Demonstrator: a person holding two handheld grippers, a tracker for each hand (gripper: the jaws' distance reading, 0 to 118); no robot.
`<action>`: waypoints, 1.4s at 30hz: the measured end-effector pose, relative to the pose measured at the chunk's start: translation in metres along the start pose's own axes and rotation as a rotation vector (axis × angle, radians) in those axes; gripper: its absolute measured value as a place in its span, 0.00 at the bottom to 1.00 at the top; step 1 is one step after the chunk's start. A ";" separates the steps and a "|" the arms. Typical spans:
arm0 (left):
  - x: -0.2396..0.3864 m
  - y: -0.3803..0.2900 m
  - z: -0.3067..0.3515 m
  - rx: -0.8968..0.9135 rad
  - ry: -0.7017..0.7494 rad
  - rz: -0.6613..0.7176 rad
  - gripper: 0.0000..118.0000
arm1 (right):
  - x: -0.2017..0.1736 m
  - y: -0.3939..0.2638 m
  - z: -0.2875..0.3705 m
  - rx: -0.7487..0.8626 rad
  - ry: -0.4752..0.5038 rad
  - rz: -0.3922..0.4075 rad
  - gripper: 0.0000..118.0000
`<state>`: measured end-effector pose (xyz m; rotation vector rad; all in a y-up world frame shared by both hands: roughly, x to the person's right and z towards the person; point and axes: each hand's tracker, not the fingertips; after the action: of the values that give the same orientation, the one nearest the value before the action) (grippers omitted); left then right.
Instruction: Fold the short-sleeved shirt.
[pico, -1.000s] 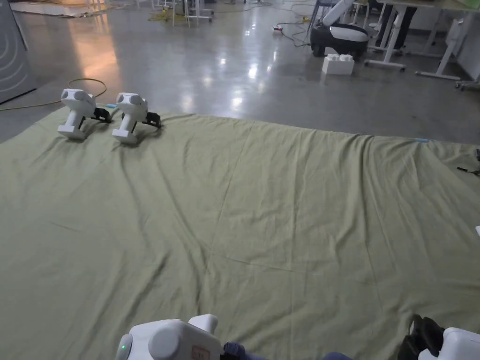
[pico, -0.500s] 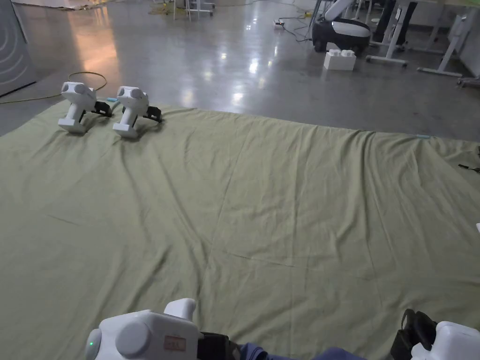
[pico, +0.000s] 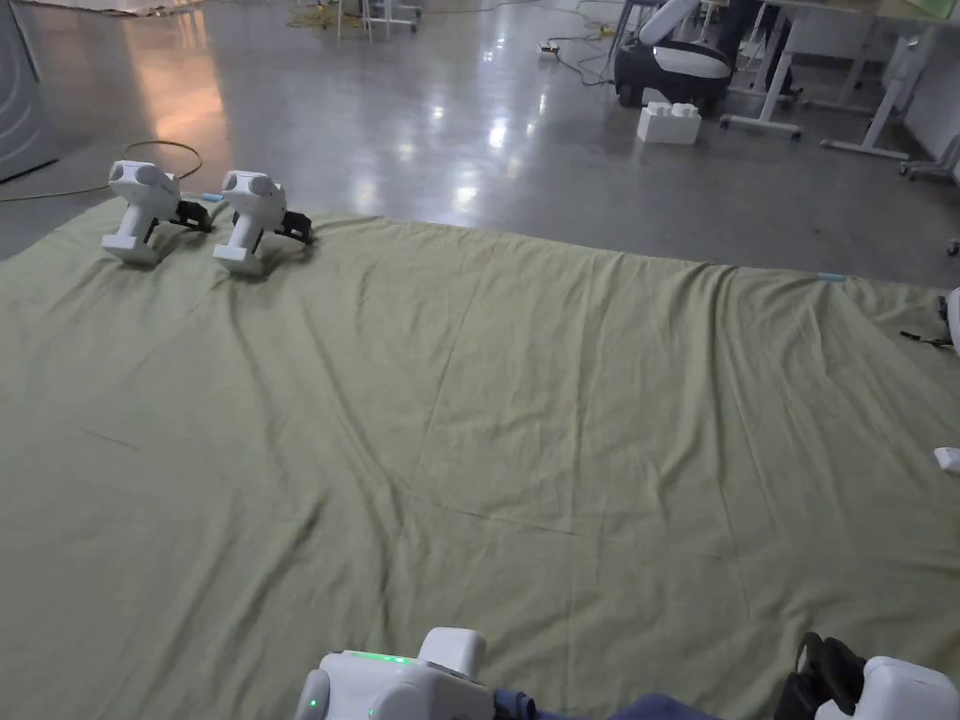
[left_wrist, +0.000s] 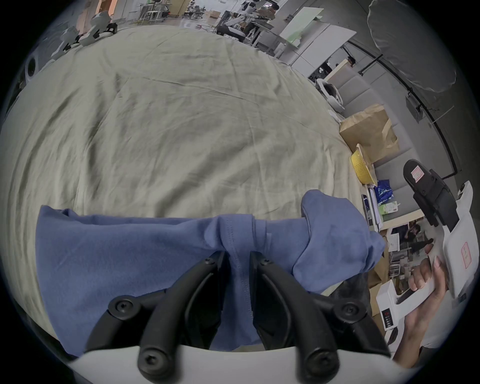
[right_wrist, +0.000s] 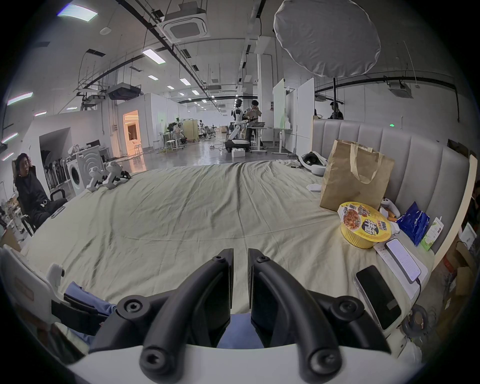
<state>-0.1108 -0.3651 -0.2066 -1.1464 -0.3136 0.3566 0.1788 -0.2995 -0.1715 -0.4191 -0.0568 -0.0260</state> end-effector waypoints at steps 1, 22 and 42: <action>0.000 -0.001 0.000 0.003 -0.001 -0.003 0.21 | 0.000 0.000 0.000 0.000 0.001 -0.001 0.12; -0.190 -0.017 0.107 0.140 -0.169 0.229 0.72 | -0.010 0.006 -0.001 -0.003 0.033 -0.003 0.12; -0.168 -0.029 0.062 0.111 -0.401 0.338 0.17 | -0.012 -0.001 0.002 -0.057 0.058 -0.082 0.12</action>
<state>-0.2844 -0.3969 -0.1661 -1.0134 -0.4449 0.8967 0.1667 -0.2995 -0.1701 -0.4728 -0.0158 -0.1206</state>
